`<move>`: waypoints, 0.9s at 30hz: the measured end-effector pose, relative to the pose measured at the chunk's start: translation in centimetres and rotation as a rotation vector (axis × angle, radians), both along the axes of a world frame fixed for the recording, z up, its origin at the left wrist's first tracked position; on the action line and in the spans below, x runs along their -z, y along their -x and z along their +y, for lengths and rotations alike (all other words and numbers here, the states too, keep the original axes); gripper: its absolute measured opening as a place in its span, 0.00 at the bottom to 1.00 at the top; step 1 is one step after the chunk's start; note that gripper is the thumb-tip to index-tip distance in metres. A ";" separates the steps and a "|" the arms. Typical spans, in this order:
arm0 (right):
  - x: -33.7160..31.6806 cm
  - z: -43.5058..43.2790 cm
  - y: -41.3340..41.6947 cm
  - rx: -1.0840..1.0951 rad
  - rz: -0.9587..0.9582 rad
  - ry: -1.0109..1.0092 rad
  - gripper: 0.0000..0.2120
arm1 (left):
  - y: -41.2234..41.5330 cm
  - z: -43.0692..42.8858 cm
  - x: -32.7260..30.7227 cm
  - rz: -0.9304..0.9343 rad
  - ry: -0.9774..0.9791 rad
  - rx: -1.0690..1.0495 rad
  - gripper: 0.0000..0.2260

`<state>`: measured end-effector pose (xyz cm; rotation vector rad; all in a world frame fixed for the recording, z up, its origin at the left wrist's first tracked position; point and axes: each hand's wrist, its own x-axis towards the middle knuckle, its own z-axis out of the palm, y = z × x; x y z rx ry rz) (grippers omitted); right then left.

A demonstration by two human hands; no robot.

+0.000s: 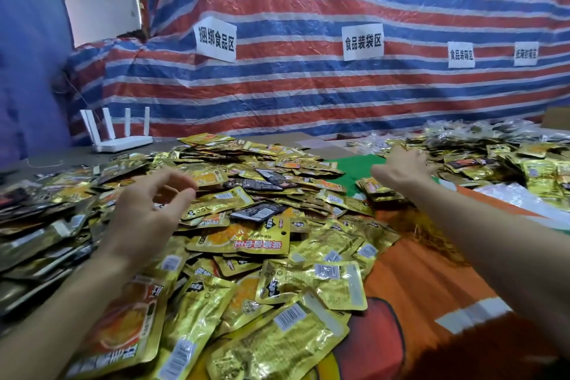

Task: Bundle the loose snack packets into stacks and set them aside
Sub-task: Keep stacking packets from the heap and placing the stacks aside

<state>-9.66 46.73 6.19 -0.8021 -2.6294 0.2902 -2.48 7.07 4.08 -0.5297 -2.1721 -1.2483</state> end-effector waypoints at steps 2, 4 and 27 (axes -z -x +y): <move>-1.2 -4.2 -0.1 -0.147 0.129 -0.021 0.19 | 0.1 -0.3 0.2 0.011 0.181 -0.033 0.06; -2.3 -8.8 -0.6 -0.376 0.208 0.027 0.15 | 0.4 -0.5 0.4 -0.052 0.331 -0.092 0.09; 2.9 -24.3 -4.5 -0.875 -0.105 -0.011 0.19 | 3.5 0.1 2.6 -0.137 0.728 -0.389 0.23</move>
